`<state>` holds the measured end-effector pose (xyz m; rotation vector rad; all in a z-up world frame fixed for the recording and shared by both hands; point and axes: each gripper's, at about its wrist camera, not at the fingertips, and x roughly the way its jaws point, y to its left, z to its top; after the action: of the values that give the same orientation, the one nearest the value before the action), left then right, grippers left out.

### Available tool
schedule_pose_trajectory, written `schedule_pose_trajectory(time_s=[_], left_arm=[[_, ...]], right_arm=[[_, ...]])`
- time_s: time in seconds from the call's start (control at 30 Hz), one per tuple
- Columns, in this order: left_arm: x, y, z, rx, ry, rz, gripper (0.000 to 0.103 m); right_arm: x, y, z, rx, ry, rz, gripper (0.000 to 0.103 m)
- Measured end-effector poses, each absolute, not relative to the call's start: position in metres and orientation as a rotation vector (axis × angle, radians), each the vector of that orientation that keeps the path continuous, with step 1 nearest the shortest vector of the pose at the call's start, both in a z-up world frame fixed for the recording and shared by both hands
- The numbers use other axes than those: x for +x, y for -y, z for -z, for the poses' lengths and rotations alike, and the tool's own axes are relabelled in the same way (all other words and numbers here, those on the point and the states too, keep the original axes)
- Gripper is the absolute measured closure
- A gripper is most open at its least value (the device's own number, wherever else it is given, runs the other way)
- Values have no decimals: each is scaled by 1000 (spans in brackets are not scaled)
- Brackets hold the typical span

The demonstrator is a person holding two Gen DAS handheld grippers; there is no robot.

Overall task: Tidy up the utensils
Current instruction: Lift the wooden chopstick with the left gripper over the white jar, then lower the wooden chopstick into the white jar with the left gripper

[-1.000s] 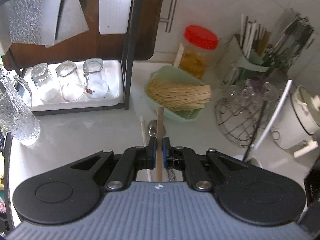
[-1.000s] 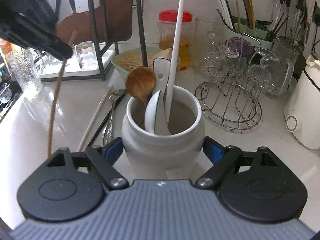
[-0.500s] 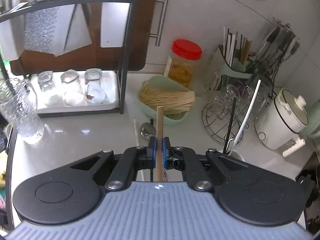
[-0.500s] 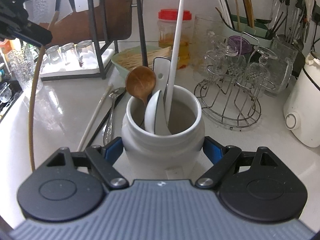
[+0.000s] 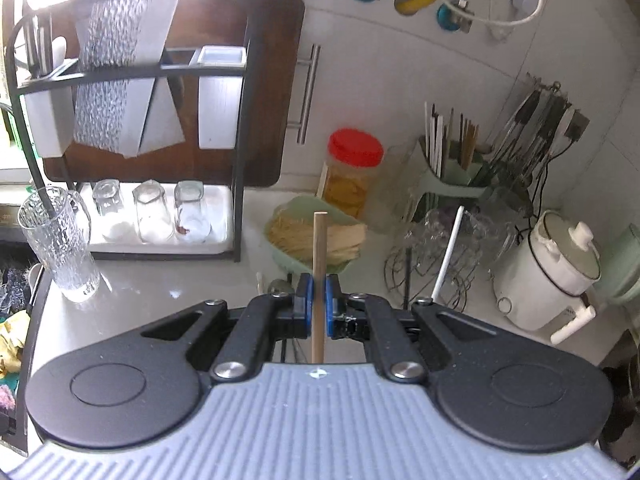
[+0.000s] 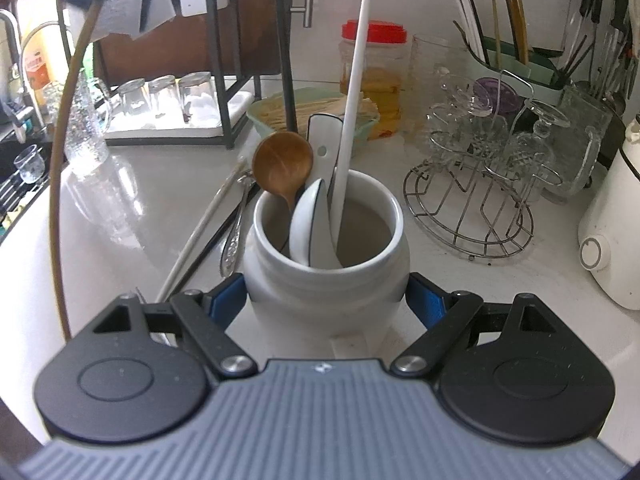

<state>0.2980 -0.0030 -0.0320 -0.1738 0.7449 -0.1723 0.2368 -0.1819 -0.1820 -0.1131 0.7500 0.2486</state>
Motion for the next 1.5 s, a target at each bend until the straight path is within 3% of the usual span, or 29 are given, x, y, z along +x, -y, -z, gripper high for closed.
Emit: schedule_pose_trajectory(time_s=[0.57,1.5], left_arm=[[301,54,-31,-131,-539,277,96],[326,132,17,-9,-522,408,96]], right_arm=[[230,180,183,-131,-738,-284,15],[227,181,184,-119,-717,-282,15]])
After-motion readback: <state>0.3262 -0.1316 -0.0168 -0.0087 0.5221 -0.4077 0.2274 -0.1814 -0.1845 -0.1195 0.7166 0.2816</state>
